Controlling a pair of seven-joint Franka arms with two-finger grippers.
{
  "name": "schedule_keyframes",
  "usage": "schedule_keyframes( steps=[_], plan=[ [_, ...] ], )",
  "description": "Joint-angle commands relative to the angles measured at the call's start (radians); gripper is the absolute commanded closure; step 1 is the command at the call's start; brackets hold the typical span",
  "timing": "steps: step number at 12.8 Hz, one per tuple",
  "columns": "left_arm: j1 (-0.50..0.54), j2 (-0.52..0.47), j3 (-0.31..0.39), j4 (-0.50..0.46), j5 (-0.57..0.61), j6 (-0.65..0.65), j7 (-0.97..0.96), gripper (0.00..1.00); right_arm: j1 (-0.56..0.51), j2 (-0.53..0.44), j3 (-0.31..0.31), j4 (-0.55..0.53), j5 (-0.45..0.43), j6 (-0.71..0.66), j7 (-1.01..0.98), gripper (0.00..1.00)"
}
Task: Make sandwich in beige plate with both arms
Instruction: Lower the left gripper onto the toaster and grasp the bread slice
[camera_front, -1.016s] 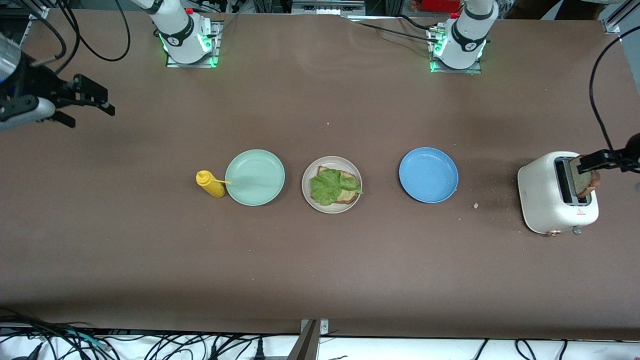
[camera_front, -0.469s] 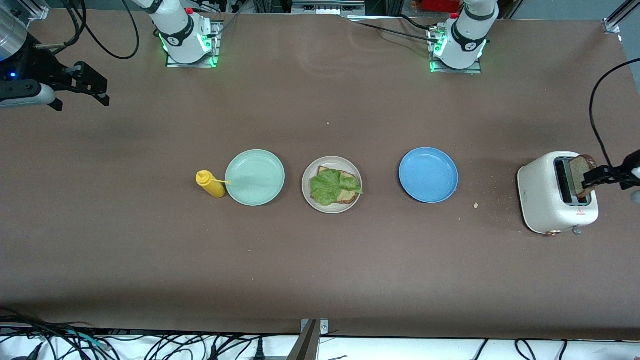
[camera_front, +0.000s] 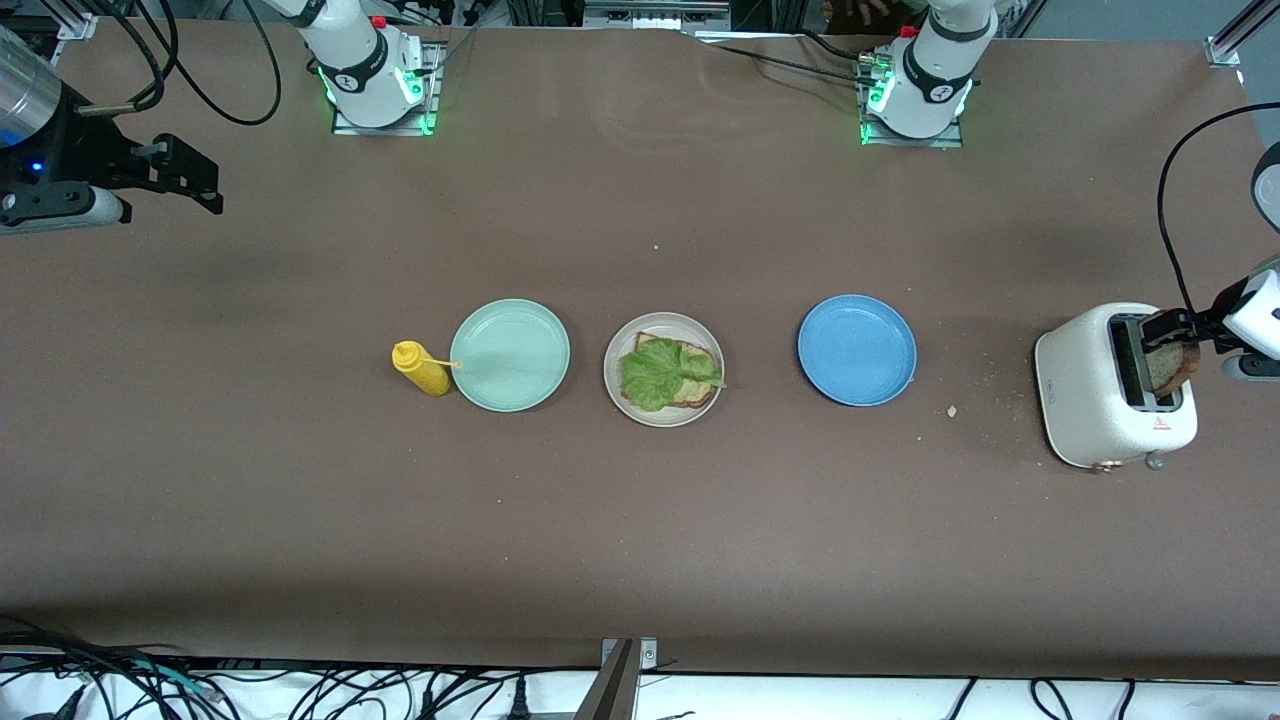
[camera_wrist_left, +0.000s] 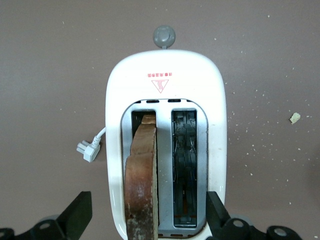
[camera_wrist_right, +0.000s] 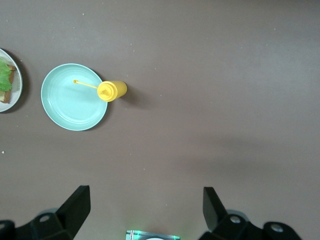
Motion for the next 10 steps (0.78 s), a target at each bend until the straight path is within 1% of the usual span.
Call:
schedule_keyframes(
  steps=[1,2,3,4,5,7,8,10],
  plan=[
    [0.020,-0.022,-0.012,-0.041,0.038,0.017,0.014,0.21,-0.011,0.016,0.003,0.037,0.018,-0.032,0.000,0.00],
    [0.026,-0.019,-0.012,-0.043,0.038,0.017,0.014,0.55,-0.010,0.015,-0.004,0.038,0.018,-0.032,0.000,0.00],
    [0.027,-0.019,-0.012,-0.043,0.037,0.013,0.014,0.85,-0.010,0.013,-0.011,0.038,0.018,-0.032,-0.002,0.00],
    [0.027,-0.017,-0.012,-0.040,0.038,0.009,0.016,1.00,-0.010,0.013,-0.024,0.040,0.018,-0.029,0.000,0.00],
    [0.027,-0.019,-0.012,-0.037,0.038,0.006,0.013,1.00,-0.010,0.015,-0.040,0.044,0.025,-0.023,0.001,0.00],
    [0.027,-0.024,-0.010,-0.029,0.038,0.000,0.011,1.00,-0.008,0.015,-0.037,0.054,0.059,-0.019,0.002,0.00],
    [0.027,-0.028,-0.012,-0.020,0.038,0.000,0.010,1.00,-0.005,0.016,-0.034,0.054,0.059,-0.019,0.012,0.00],
    [0.025,-0.031,-0.019,0.026,0.038,-0.032,0.008,1.00,-0.007,0.018,-0.034,0.054,0.058,-0.019,0.003,0.00]
  ],
)
